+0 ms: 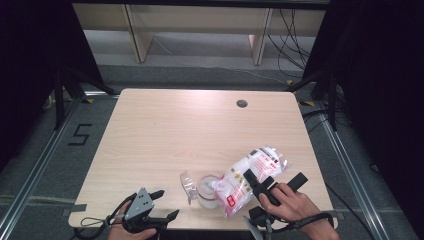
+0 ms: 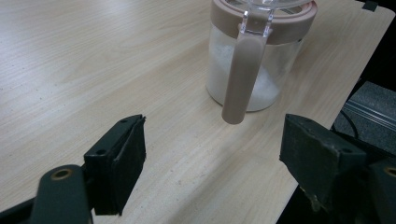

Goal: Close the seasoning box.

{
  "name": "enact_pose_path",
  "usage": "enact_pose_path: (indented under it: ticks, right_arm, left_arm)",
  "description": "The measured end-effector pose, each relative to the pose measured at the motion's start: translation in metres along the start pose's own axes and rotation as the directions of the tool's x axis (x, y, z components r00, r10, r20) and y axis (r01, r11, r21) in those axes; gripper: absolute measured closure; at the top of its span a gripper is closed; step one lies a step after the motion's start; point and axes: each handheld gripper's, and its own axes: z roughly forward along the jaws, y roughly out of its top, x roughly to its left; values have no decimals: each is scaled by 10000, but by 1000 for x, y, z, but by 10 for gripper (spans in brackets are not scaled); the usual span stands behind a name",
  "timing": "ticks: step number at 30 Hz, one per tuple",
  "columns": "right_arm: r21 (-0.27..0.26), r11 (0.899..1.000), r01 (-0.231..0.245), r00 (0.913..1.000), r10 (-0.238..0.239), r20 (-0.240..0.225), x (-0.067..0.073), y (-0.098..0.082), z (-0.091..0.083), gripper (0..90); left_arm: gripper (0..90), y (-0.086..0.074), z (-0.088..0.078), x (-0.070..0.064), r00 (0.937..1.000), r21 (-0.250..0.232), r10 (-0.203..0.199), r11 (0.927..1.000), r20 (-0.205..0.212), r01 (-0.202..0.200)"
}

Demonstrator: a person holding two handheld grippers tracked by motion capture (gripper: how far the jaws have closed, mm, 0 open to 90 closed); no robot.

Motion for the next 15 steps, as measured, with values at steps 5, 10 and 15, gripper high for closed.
enact_pose_path:
  ticks: [5,10,15]
  right_arm:
    - [28,10000,31,10000,-31,17,0,0,0,709]
    - [-18,10000,8,10000,-8,7,1,0,0,710]
    - [-61,10000,28,10000,-27,49,1,1,0,710]
  left_arm:
    - [220,0,0,0,10000,-5,-11,10000,-19,11]
    - [220,0,0,0,10000,-15,-63,10000,-32,63]
    - [220,0,0,0,10000,-22,-40,10000,-32,40]
